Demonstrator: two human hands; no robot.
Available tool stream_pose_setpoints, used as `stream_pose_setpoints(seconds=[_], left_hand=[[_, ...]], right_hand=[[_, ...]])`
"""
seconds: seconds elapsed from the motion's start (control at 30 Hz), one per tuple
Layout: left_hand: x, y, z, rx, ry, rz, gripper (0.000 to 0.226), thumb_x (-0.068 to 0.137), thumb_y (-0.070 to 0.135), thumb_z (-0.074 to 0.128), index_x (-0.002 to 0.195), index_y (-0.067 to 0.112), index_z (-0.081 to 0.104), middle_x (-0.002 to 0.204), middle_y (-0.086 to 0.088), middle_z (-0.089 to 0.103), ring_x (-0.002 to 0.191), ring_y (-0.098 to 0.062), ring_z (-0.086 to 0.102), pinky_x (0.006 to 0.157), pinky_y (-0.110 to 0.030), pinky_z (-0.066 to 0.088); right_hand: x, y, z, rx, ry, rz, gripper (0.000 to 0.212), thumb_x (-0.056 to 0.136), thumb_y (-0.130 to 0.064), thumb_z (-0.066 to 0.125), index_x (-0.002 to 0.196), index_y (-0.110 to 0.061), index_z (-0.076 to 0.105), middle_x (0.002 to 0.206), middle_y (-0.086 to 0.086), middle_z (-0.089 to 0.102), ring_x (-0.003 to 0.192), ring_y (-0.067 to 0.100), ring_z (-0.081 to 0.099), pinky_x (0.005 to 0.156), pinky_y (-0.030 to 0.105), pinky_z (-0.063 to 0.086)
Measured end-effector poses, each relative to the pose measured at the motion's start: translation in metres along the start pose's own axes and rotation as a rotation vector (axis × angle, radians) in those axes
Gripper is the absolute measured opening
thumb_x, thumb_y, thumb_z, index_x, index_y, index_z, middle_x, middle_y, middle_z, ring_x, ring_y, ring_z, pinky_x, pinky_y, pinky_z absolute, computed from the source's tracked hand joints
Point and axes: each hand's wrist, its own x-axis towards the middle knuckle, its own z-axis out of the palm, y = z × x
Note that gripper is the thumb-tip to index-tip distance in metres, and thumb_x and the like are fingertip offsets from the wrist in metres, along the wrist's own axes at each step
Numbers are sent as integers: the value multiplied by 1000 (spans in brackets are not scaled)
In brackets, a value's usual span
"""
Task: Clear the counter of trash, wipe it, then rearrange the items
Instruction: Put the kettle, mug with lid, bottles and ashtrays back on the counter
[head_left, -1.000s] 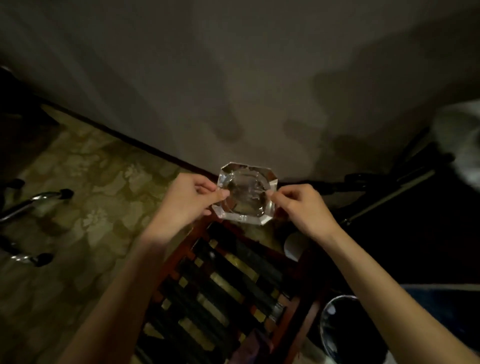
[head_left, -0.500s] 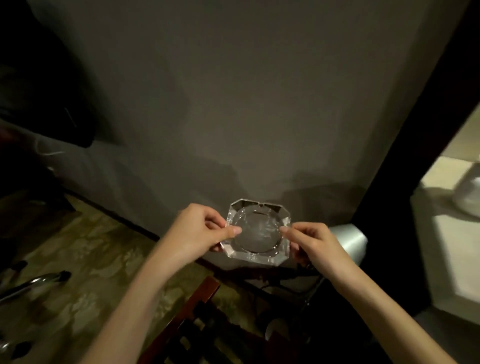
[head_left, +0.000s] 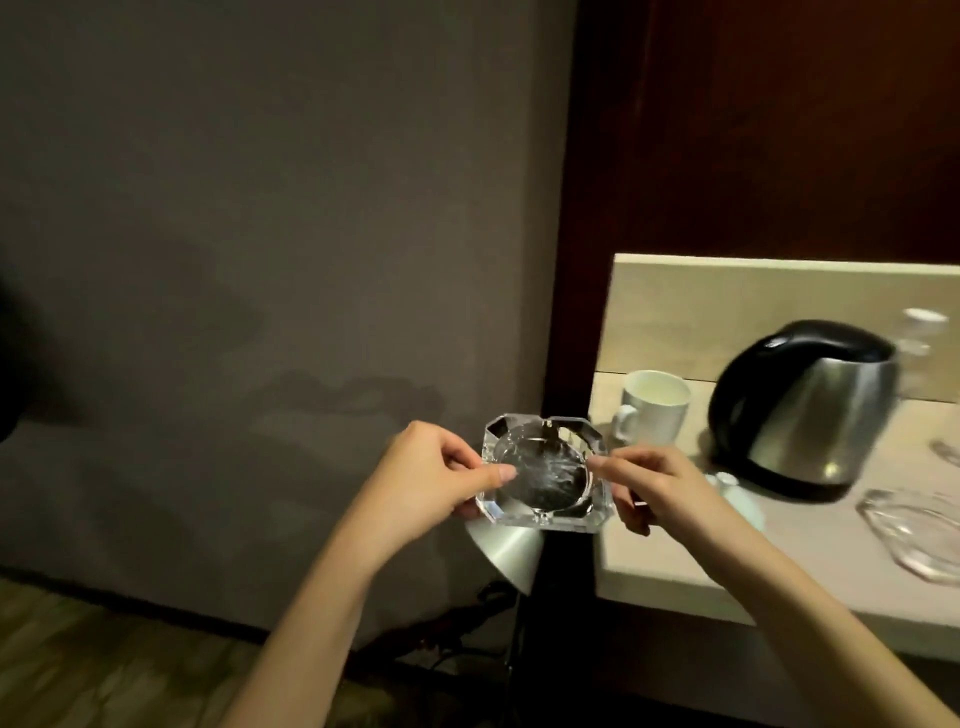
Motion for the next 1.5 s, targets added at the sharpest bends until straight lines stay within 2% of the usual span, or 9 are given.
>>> stream_pose_setpoints(seconds=[0.2, 0.3, 0.5, 0.73, 0.9, 1.0, 1.13, 1.3, 1.5], left_hand=[[14, 47, 72, 3, -84, 64, 26, 73, 34, 81, 65, 11, 71, 50, 3, 65, 45, -3, 62, 49, -12, 44], [22, 69, 114, -23, -153, 90, 27, 74, 32, 81, 69, 8, 71, 52, 2, 66, 50, -7, 66, 53, -17, 51], [41, 109, 212, 7, -290, 97, 31, 73, 36, 80, 73, 6, 73, 61, -4, 71, 61, -14, 71, 70, -35, 61], [55, 156, 320, 155, -359, 178, 35, 76, 45, 75, 69, 11, 74, 58, 2, 70, 59, -4, 67, 62, -27, 54], [73, 182, 387, 320, -368, 217, 43, 75, 51, 73, 67, 8, 72, 61, -4, 69, 64, -13, 66, 66, -33, 53], [81, 194, 419, 401, -390, 229, 43, 75, 52, 71, 63, 12, 67, 60, -1, 67, 67, -18, 66, 66, -34, 52], [87, 206, 449, 490, -392, 235, 40, 79, 52, 68, 82, 12, 67, 80, -4, 69, 81, -22, 64, 68, -34, 49], [93, 211, 469, 656, -412, 266, 41, 86, 48, 63, 95, 8, 66, 103, -11, 65, 101, -28, 56, 82, -38, 46], [98, 203, 477, 682, -378, 294, 43, 85, 52, 61, 87, 10, 69, 98, -10, 67, 102, -25, 52, 83, -38, 42]], right_hand=[[-32, 8, -79, -21, 95, 69, 48, 92, -19, 59, 45, -18, 57, 49, 6, 40, 44, 13, 36, 45, 22, 28], [-46, 22, -122, -45, 163, 110, 32, 91, -20, 60, 63, -6, 57, 52, 8, 40, 44, 11, 38, 44, 22, 30], [-74, 52, -214, -89, 270, 180, 29, 92, -17, 59, 70, 2, 61, 47, 2, 43, 44, 11, 39, 44, 22, 32], [-99, 80, -321, -233, 340, 299, 35, 93, -25, 59, 73, 3, 63, 47, -1, 49, 45, 12, 43, 43, 20, 35], [-105, 98, -380, -280, 371, 402, 37, 94, -28, 57, 77, 3, 64, 51, -1, 50, 45, 9, 43, 43, 19, 36], [-105, 113, -409, -323, 350, 478, 38, 95, -29, 55, 80, 4, 65, 54, 1, 51, 46, 10, 45, 43, 19, 37], [-103, 133, -434, -381, 315, 551, 38, 96, -26, 53, 87, 8, 66, 57, 4, 52, 47, 13, 43, 43, 21, 33], [-98, 145, -448, -339, 283, 573, 34, 98, -25, 51, 75, -2, 64, 55, 6, 61, 50, 20, 61, 54, 30, 49], [-89, 150, -451, -430, 307, 607, 32, 96, -27, 54, 82, -2, 68, 54, 3, 63, 46, 10, 61, 51, 21, 48]])
